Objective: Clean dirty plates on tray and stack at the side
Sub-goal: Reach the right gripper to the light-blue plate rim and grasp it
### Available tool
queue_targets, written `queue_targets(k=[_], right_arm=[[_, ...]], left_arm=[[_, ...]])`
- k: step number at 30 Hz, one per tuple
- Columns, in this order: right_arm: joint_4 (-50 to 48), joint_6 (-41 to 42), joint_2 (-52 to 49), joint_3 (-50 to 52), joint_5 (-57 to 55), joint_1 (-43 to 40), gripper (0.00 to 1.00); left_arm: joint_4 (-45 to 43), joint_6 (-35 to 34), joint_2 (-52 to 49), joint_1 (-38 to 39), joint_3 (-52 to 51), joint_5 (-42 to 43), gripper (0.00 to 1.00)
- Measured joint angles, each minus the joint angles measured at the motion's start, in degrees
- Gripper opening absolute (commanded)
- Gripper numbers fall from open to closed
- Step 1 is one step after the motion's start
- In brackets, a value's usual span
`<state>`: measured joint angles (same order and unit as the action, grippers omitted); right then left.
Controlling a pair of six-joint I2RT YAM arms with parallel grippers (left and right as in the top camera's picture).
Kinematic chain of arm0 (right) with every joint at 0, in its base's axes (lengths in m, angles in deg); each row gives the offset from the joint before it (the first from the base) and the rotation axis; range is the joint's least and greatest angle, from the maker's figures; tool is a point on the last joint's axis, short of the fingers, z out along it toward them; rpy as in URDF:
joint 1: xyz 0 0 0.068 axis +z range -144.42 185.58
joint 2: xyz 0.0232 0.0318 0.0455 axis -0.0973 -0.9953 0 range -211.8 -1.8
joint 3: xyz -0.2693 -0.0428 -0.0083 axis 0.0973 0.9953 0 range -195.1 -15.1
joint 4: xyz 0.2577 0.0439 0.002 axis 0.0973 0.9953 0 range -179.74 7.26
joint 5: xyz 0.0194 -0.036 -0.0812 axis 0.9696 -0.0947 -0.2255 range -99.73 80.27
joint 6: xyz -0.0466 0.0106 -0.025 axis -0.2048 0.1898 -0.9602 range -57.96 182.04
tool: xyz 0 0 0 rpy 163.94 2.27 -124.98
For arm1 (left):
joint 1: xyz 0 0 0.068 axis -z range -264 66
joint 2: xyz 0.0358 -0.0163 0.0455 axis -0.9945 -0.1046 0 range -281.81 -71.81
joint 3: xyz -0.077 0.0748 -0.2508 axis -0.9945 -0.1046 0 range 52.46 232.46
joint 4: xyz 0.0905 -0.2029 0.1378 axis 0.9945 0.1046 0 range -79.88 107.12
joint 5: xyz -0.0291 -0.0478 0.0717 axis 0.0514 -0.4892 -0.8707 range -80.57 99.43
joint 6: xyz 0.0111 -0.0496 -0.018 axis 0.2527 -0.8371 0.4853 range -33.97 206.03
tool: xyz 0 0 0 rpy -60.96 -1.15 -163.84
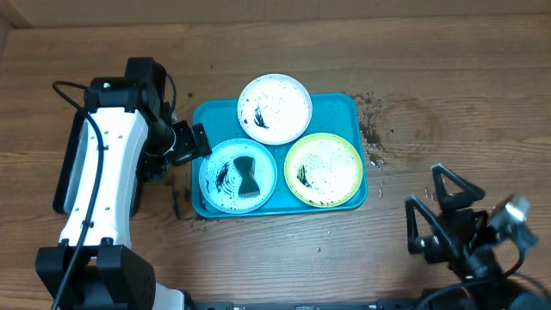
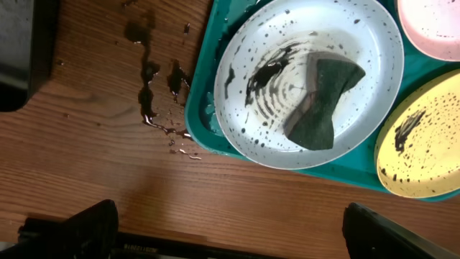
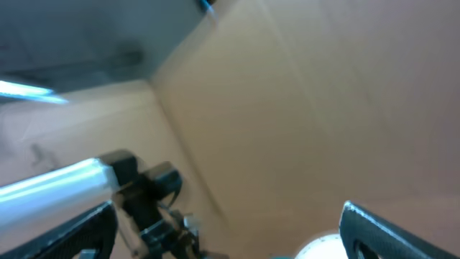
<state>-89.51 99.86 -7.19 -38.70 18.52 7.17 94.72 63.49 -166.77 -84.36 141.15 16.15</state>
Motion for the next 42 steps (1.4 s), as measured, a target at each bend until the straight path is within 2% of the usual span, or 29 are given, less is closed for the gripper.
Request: queue_targets(k=[3, 6, 8, 12, 20, 23, 26, 30, 31, 34, 36, 37, 38, 40, 42], right_arm=[[24.98, -10.03, -10.14, -17.38, -1.14, 0.0, 1.0], [45.79, -18.03, -22.71, -33.27, -2.56, 0.0, 1.0], [54.25, -21.0, -31.43, -41.09, -2.82, 0.0, 1.0], [56.37, -19.82, -47.91, -48.85, 3.15, 0.0, 1.0], [49.96, -16.41, -69.92, -49.24, 20.06, 1.81, 1.0], [49.88, -16.02, -75.58, -49.24, 18.88, 6.93, 1.0], [48.78, -15.39, -79.62, -49.24, 12.76, 15.61, 1.0], [45.38, -12.37, -83.17, -49.22, 3.54, 24.94, 0.73], [44.78, -11.13, -84.02, -49.24, 1.33, 26.51, 0.73], [46.99, -8.46, -87.19, -50.51, -2.62, 28.3, 0.8], [53.64, -8.87, -91.25, -54.84, -3.91, 28.02, 0.88], [57.96, -9.49, -93.59, -57.83, -4.52, 27.76, 0.97], [61.33, -10.08, -95.49, -60.3, -5.11, 27.65, 1.0], [65.99, -11.34, -99.14, -65.46, -6.56, 27.43, 1.0], [64.83, -11.54, -100.98, -67.95, -7.43, 27.39, 1.0]], left_arm=[[-0.35, 0.0, 0.0, 0.0, -0.07, 0.22, 1.0], [-0.85, 0.02, 0.0, 0.0, -0.07, 0.74, 1.0], [-1.29, 0.02, 0.0, 0.13, -0.07, 1.44, 1.0], [-1.95, 0.02, 0.0, 0.39, -0.07, 3.08, 1.0], [-1.92, 0.02, 0.0, 0.9, -0.07, 4.24, 1.0], [-2.08, 0.02, 0.0, 1.66, -0.07, 4.26, 1.0], [-3.58, 0.0, 0.0, 2.71, -0.07, 4.44, 1.0], [-5.05, 0.02, 0.0, 4.26, -0.07, 4.46, 1.0], [-5.09, 0.02, 0.0, 4.59, -0.07, 4.46, 1.0], [-5.14, 0.0, 0.0, 5.77, -0.07, 4.44, 1.0], [-5.18, 0.02, 0.0, 6.49, -0.09, 4.37, 1.0], [-5.27, 0.02, 0.0, 6.82, -0.09, 4.24, 1.0], [-5.46, 0.02, 0.0, 7.15, -0.11, 4.13, 1.0], [-5.81, 0.02, 0.0, 7.52, -0.11, 4.0, 1.0], [-6.01, 0.02, 0.0, 7.58, -0.11, 3.96, 1.0]])
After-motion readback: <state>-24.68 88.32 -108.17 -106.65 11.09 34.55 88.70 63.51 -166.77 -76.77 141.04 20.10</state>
